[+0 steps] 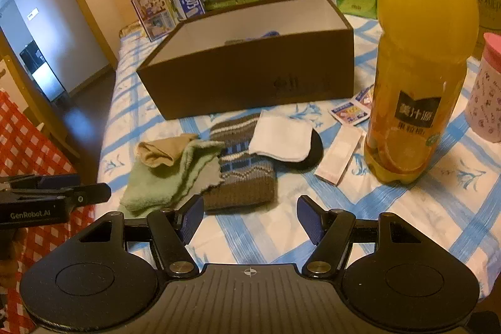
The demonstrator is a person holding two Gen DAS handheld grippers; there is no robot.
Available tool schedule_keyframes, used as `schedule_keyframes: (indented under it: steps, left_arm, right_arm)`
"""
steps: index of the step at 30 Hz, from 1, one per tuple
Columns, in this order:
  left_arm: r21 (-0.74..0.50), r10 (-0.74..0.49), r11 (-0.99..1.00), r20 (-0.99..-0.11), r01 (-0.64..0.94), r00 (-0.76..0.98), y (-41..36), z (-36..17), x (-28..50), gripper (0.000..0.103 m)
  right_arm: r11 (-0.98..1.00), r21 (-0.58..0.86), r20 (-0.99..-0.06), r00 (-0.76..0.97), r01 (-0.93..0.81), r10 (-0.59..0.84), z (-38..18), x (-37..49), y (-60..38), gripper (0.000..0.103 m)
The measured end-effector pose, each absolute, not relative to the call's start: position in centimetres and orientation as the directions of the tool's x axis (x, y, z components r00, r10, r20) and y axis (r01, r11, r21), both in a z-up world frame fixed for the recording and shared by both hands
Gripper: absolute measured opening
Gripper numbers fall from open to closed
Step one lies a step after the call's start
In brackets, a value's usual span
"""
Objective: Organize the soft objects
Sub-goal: 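Grasp the beige sock with left tool while right tool grasps the white square cloth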
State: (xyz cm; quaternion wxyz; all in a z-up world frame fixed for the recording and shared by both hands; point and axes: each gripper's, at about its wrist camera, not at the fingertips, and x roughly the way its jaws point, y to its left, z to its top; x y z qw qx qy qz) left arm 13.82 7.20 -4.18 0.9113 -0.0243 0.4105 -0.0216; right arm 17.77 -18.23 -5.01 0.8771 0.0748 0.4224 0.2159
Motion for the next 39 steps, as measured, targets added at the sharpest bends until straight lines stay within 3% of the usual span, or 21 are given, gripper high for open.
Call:
schedule_keyframes:
  steps: [27,28,32,34,39]
  left_arm:
    - [-0.083,-0.089,0.996,-0.791,0.039,0.606,7.3,-9.3,25.2,0.065]
    - [-0.091,-0.096,0.995,-0.795,0.039,0.598,7.4,-9.7,25.6,0.06]
    - [-0.117,-0.124,0.992,-0.806,0.051,0.578,7.5,-10.8,26.6,0.024]
    - [-0.116,-0.134,0.991,-0.803,0.069,0.581,7.2,-11.0,26.6,0.014]
    - [-0.084,-0.132,0.991,-0.778,0.106,0.615,6.7,-10.8,26.0,0.008]
  right_arm:
    - [0.927,0.285,-0.704,0.604,-0.242,0.374,-8.5,26.3,-16.8,0.067]
    - [0.928,0.286,-0.704,0.604,-0.24,0.373,-8.6,26.5,-16.7,0.067]
    - [0.928,0.288,-0.706,0.602,-0.236,0.372,-8.9,26.8,-16.7,0.067]
    - [0.927,0.29,-0.707,0.6,-0.237,0.375,-9.1,26.8,-16.7,0.067]
    - [0.925,0.285,-0.707,0.597,-0.251,0.38,-9.5,26.9,-16.4,0.067]
